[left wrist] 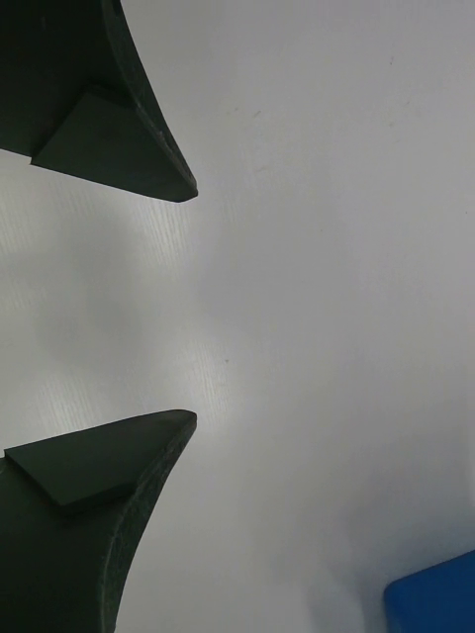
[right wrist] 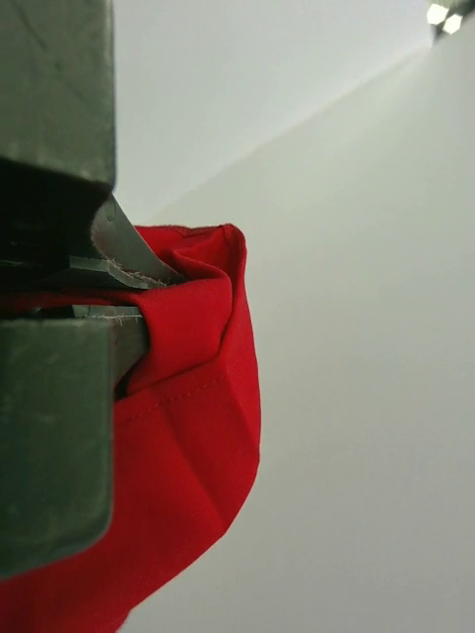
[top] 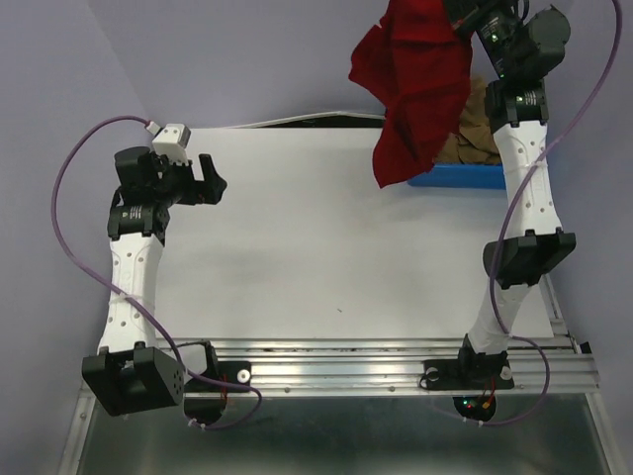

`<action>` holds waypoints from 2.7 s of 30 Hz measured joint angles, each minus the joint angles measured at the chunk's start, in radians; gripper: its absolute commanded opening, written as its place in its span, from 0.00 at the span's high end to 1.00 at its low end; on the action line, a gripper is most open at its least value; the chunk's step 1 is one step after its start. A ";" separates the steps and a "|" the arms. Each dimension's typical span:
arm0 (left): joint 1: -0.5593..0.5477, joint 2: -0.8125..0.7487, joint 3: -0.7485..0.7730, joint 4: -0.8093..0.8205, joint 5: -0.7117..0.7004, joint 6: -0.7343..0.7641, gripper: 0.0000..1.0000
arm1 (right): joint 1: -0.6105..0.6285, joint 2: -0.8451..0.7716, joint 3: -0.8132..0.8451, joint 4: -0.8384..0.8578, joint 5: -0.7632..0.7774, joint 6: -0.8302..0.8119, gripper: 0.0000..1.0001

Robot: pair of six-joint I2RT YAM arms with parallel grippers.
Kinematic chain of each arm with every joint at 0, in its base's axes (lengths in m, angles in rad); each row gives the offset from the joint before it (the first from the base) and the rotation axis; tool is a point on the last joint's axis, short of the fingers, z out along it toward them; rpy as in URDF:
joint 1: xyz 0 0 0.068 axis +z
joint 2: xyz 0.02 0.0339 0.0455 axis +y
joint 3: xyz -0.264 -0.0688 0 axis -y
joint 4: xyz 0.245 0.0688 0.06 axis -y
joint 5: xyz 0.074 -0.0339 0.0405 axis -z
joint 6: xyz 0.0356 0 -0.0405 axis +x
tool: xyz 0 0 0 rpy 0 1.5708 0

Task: Fold and stack the skirts
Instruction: Move the skirt to the center of the board

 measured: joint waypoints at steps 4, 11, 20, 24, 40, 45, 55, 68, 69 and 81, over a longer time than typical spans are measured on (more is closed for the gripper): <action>0.052 -0.003 0.008 -0.005 0.044 -0.014 0.02 | 0.034 -0.028 0.019 0.090 0.016 0.081 0.99; 0.076 -0.012 0.008 -0.004 0.104 -0.026 0.02 | 0.094 -0.136 -0.041 0.216 0.031 0.235 0.99; 0.082 -0.103 -0.054 0.038 0.162 0.028 0.06 | 0.232 -0.291 -0.674 0.350 -0.175 0.371 0.99; 0.082 -0.111 -0.104 0.022 0.190 0.116 0.08 | 0.265 -0.199 -0.916 0.330 -0.245 0.419 0.99; 0.080 -0.010 -0.161 -0.031 0.194 0.262 0.18 | 0.245 -0.165 -1.283 0.509 -0.532 0.502 0.47; 0.021 0.093 -0.199 -0.025 0.136 0.270 0.20 | 0.150 -0.115 -1.295 0.277 -0.520 0.272 0.19; -0.090 0.254 -0.212 0.092 0.132 0.320 0.21 | 0.132 -0.108 -0.991 -0.274 -0.312 -0.219 0.07; -0.100 0.725 0.244 0.140 0.287 0.501 0.21 | 0.261 -0.228 -0.976 -0.748 -0.107 -0.757 0.23; -0.105 0.772 0.289 0.145 0.292 0.493 0.21 | 0.287 -0.220 -1.015 -0.757 -0.088 -0.770 0.25; -0.238 0.958 0.414 0.068 0.375 0.479 0.22 | 0.285 -0.165 -1.093 -0.732 0.017 -0.881 0.38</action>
